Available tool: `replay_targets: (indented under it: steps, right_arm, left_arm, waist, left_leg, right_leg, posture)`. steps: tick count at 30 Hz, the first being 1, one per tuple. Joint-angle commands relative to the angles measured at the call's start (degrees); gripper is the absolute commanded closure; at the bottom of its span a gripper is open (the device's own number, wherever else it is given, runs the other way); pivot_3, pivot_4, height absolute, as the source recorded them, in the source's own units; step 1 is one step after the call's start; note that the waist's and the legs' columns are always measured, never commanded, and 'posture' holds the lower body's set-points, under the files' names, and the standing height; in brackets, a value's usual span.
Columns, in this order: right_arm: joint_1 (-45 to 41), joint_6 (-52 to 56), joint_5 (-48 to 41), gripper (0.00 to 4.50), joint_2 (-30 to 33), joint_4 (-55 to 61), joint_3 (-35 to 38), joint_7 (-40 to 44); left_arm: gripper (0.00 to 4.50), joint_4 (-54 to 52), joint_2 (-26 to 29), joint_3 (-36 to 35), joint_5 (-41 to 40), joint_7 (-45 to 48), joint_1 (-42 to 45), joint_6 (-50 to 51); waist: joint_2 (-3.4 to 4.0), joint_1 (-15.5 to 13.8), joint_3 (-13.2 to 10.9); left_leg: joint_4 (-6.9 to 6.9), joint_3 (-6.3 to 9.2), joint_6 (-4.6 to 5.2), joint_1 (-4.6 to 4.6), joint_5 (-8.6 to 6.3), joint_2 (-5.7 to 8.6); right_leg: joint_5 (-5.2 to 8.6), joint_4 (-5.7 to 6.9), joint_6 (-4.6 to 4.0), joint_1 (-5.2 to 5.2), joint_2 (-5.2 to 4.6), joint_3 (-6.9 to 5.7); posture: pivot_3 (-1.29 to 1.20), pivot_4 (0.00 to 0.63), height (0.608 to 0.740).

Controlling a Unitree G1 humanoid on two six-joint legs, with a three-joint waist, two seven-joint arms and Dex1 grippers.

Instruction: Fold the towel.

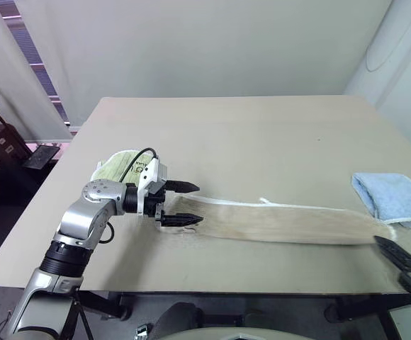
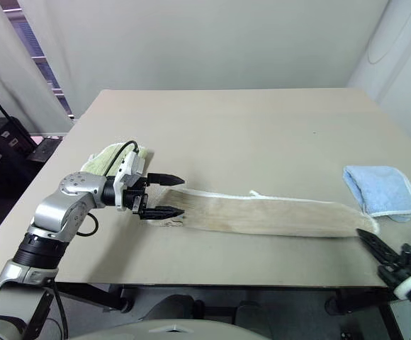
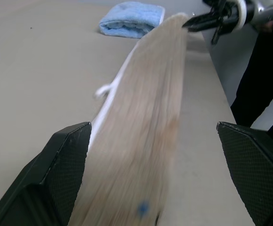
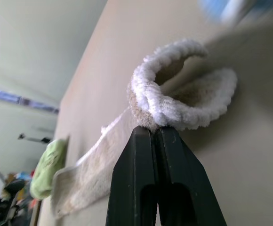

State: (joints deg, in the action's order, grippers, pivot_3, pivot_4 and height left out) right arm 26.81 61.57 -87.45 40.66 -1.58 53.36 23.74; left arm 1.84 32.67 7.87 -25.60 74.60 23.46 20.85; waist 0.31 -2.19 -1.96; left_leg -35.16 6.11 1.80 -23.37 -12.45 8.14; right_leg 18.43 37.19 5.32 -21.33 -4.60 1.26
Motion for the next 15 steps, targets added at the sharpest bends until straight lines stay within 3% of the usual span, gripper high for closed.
replay_targets:
  steps: [1,8,15]
  right_arm:
    - [-0.7,0.5,0.1,4.46,2.6,3.2,1.0,2.4]
    - [-2.3,3.3,0.6,4.46,6.8,18.6,-5.8,4.4]
    - [-7.8,3.7,3.2,4.46,10.0,30.1,-19.7,4.1]
  left_arm:
    - [0.00,1.1,0.4,-1.3,0.2,0.8,0.3,-2.7]
    - [0.00,3.8,0.3,-1.4,0.8,1.7,0.1,-5.8]
    - [0.00,4.0,-0.1,-1.2,1.3,1.2,0.1,-6.5]
  waist:
    - [-0.01,0.1,0.0]
    - [0.03,-0.1,0.0]
    - [-0.17,-0.2,-0.1]
  left_leg:
    - [0.00,0.00,0.00,0.00,0.00,0.00]
    - [-0.02,0.00,0.00,-0.02,0.00,-0.01]
    - [-0.03,0.00,0.03,-0.07,-0.02,-0.01]
  right_leg:
    - [0.00,0.00,0.00,0.00,0.00,0.00]
    - [0.00,0.01,0.00,-0.01,-0.01,-0.01]
    - [0.00,-0.08,0.01,-0.04,-0.02,-0.02]
  posture:
    - [0.00,0.000,0.740]
    - [0.00,0.000,0.740]
    - [0.00,0.000,0.740]
